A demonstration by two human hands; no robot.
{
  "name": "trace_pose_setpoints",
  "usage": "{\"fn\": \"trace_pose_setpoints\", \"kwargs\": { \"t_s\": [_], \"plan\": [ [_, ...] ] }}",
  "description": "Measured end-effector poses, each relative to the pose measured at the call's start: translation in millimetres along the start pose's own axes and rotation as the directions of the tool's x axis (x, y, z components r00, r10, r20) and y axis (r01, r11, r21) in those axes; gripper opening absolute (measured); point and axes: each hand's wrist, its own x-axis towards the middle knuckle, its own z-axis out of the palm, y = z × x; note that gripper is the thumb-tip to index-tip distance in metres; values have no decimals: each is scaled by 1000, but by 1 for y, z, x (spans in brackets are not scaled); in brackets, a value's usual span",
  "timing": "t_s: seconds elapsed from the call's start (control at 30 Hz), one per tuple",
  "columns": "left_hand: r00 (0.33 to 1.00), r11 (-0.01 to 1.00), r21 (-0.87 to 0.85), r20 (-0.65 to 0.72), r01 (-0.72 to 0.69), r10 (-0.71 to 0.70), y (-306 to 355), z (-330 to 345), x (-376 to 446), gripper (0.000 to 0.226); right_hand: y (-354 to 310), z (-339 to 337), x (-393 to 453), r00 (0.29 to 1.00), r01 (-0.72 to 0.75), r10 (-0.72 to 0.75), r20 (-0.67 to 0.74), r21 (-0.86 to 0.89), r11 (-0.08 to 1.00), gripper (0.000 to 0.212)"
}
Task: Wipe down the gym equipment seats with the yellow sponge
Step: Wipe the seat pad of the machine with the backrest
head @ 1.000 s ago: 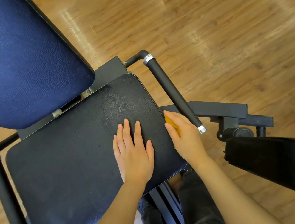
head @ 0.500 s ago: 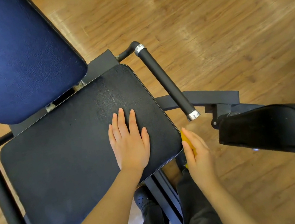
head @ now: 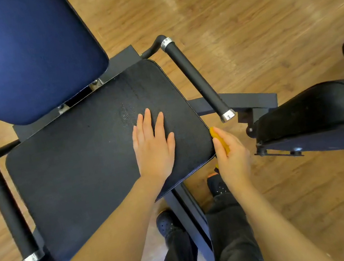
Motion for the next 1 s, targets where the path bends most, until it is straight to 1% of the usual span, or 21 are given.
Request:
{"fn": "trace_pose_setpoints", "kwargs": {
  "t_s": [0.13,0.23,0.33,0.43,0.57,0.7,0.83,1.0],
  "plan": [
    [995,996,15,53,-91,90,-13,-8,-2,53,-2,-2,-3,1000,-21,21,-5,-24,999,32],
    [987,991,3,88,-133,133,-24,-12,-7,52,-5,1,-9,997,-71,70,-34,-11,997,33],
    [985,987,-7,72,-159,159,-38,-13,-19,51,-11,13,-19,985,-125,128,-118,29,992,38],
    [977,979,11,64,-205,204,-50,-9,-25,52,-17,34,-24,962,-171,184,-204,79,982,47],
    [972,971,50,40,-235,233,-54,-5,-26,54,-17,51,-25,950,-155,165,-266,57,986,52],
    [970,968,60,-2,-243,243,-55,-1,-28,53,-11,55,-24,952,-137,133,-275,7,991,52],
    [969,966,68,14,-248,247,-56,-2,-27,53,-10,54,-23,958,-131,124,-260,-9,991,51],
    [970,968,71,43,-240,238,-57,-3,-29,52,-12,50,-22,969,-128,106,-225,-86,988,50]
  ]
}}
